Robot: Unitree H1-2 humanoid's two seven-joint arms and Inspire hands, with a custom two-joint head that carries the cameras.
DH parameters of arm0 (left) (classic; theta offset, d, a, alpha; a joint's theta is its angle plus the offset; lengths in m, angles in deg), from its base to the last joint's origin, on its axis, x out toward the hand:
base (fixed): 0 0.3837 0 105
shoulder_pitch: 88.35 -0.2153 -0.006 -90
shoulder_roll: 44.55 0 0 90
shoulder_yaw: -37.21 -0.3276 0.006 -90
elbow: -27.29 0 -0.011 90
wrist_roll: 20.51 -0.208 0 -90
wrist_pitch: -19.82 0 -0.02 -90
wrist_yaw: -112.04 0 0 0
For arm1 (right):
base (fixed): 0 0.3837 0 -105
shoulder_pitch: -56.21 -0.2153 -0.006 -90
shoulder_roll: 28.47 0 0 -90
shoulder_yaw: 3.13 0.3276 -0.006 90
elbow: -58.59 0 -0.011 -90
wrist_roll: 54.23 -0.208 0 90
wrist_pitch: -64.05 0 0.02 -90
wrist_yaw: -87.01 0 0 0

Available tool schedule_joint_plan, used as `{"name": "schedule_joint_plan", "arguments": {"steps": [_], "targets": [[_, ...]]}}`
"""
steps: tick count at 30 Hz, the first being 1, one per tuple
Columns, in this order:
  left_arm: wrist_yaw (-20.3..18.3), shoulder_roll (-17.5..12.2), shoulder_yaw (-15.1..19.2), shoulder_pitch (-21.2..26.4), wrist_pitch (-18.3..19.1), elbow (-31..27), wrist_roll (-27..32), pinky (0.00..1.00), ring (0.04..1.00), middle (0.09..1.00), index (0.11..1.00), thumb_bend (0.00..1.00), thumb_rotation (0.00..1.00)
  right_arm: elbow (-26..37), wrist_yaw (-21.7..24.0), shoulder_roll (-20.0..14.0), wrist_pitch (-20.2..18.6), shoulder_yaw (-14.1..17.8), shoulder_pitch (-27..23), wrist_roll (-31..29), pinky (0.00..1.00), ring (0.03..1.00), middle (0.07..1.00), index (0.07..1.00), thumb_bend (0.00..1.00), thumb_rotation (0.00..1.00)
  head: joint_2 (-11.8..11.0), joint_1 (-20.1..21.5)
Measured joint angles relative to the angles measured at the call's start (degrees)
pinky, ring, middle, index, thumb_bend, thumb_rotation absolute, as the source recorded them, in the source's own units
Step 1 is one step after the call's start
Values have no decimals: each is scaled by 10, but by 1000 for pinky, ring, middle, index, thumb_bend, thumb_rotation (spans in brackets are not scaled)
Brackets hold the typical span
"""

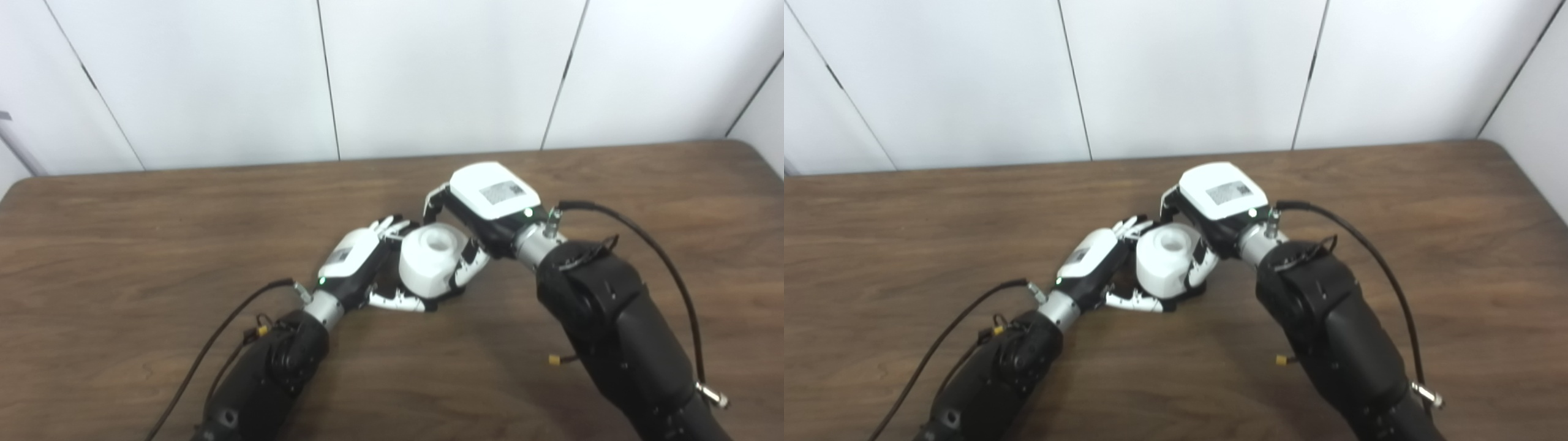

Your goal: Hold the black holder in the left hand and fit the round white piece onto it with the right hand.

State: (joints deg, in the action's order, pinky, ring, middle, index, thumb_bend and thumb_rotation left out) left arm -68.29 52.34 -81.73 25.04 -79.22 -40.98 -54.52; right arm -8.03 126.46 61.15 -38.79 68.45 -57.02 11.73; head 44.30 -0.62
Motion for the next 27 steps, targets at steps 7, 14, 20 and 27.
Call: {"name": "schedule_joint_plan", "arguments": {"steps": [7, 14, 20, 27], "targets": [[0, 2, -2, 0, 8, -2, 0, 1000, 1000, 927, 481, 523, 57, -5, -1, 0, 0, -3, -1, 3, 738, 761, 703, 482, 526, 142, 4, -4], [0, 2, -4, -2, 20, -9, 0, 1000, 1000, 929, 481, 523, 57, -18, -13, 3, 5, -7, -2, -2, 741, 757, 695, 481, 526, 141, 6, -7], [0, 2, -4, -3, 25, -13, 1, 1000, 1000, 926, 481, 523, 58, -19, -10, 3, 10, -8, -5, -4, 713, 780, 770, 632, 747, 205, 9, -6], [0, 1, -7, -3, 25, -14, 3, 1000, 1000, 932, 481, 524, 58, -25, 56, -7, 0, -18, -1, -3, 696, 860, 946, 981, 993, 294, 7, -4]]}}
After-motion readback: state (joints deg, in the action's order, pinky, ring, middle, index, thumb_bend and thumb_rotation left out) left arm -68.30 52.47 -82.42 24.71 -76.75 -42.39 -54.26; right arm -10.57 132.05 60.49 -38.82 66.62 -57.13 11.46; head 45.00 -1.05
